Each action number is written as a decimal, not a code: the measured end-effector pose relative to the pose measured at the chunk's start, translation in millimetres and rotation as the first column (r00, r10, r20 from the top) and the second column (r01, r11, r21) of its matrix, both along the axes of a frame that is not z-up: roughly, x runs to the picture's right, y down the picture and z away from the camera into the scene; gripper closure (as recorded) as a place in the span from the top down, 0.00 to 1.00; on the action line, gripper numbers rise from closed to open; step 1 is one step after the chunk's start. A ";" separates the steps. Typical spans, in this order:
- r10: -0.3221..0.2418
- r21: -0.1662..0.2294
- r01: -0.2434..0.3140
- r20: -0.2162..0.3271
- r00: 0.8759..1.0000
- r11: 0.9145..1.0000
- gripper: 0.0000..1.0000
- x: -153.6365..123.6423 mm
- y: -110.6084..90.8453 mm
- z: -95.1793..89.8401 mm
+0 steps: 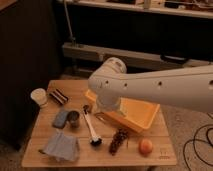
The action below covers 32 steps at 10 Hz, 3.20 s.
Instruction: Place grapes in metal cup
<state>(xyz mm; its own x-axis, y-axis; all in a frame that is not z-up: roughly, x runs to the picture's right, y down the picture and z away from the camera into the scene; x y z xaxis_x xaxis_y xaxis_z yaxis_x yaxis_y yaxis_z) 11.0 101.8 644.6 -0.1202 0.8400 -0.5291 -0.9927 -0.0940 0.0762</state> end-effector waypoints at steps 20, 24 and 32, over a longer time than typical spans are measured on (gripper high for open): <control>0.280 -0.138 -0.286 -0.057 0.958 0.948 0.80 55.6 98.1 77.8; 0.325 -0.181 -0.328 -0.048 0.945 0.927 0.80 58.0 115.5 106.2; 0.308 -0.212 -0.307 -0.028 0.951 0.928 0.80 58.4 150.3 131.9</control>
<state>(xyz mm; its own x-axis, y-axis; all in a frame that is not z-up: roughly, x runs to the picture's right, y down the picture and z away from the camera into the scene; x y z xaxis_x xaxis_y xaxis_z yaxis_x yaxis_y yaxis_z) 69.4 252.0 776.5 -0.3510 0.6310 -0.6919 -0.9182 -0.3769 0.1220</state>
